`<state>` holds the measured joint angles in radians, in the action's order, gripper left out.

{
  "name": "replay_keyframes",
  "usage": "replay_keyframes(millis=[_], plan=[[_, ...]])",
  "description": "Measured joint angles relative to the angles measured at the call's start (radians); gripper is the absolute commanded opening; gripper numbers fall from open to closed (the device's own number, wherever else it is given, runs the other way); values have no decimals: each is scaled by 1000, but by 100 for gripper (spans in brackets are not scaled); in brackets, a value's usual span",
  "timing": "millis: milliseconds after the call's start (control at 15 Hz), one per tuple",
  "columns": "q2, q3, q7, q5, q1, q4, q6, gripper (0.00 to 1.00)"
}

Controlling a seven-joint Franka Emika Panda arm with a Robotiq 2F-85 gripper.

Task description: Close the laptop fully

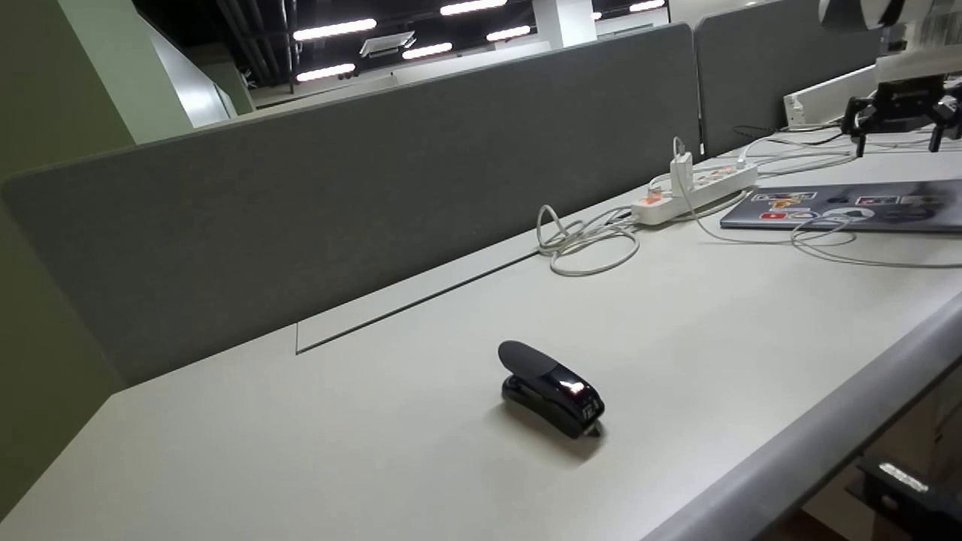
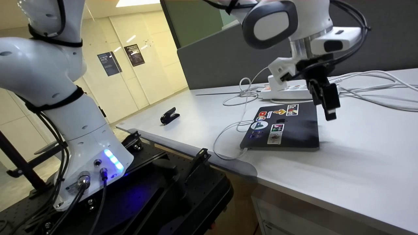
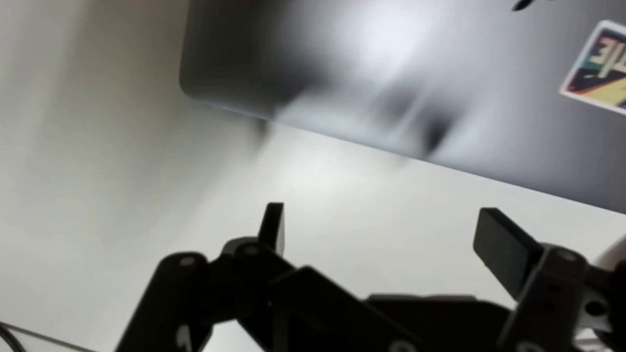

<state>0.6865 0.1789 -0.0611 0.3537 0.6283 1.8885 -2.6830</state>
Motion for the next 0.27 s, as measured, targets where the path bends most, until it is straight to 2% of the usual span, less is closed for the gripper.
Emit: replay_keyframes(millis=[267], plan=[[-191, -3, -2, -3, -35, 120, 52, 100]])
